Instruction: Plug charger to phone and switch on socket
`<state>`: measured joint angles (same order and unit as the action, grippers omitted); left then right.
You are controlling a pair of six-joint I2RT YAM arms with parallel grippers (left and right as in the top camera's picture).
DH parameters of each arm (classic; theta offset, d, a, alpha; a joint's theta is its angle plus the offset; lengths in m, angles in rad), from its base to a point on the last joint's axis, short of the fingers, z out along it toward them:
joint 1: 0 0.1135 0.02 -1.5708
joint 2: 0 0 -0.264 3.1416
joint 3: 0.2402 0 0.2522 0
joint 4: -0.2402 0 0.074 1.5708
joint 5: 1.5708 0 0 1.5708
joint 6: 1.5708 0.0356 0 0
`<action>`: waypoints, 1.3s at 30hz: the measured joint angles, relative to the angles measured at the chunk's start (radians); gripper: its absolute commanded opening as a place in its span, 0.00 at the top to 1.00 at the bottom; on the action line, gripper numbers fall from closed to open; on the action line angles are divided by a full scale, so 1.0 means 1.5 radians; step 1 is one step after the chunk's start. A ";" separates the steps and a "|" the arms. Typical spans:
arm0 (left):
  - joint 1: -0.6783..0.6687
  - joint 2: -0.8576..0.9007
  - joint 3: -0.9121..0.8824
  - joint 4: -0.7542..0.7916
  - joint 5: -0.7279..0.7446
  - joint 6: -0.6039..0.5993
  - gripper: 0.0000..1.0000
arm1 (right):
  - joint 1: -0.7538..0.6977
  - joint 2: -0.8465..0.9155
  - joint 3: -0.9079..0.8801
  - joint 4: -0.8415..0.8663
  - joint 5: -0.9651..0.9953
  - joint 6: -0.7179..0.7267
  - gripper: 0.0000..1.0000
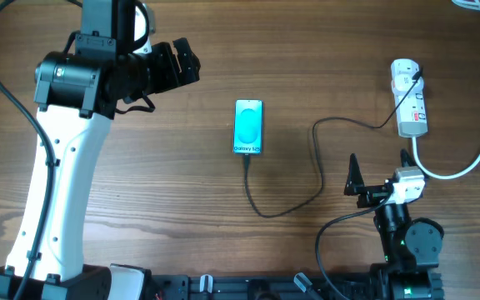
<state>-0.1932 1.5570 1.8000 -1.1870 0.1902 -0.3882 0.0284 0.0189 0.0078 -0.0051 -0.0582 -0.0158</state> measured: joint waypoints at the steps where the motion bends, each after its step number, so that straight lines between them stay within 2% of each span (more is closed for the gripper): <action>1: 0.000 0.000 0.000 0.000 0.000 0.000 0.00 | 0.000 0.000 0.000 0.000 0.000 0.000 0.00; 27: 0.000 -0.001 0.000 0.000 -0.003 0.000 0.00 | 0.000 0.000 0.000 0.000 0.000 0.000 0.00; 36: 0.000 -0.059 -0.002 -0.037 -0.094 0.000 0.00 | 0.000 0.000 0.000 0.000 0.000 0.000 0.00; 39: 0.000 -0.101 -0.057 -0.010 -0.135 0.000 0.00 | 0.000 0.000 0.000 0.000 0.000 0.000 0.00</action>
<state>-0.1932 1.4052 1.7138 -1.2018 -0.0124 -0.3882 0.0284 0.0185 0.0078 -0.0048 -0.0582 -0.0158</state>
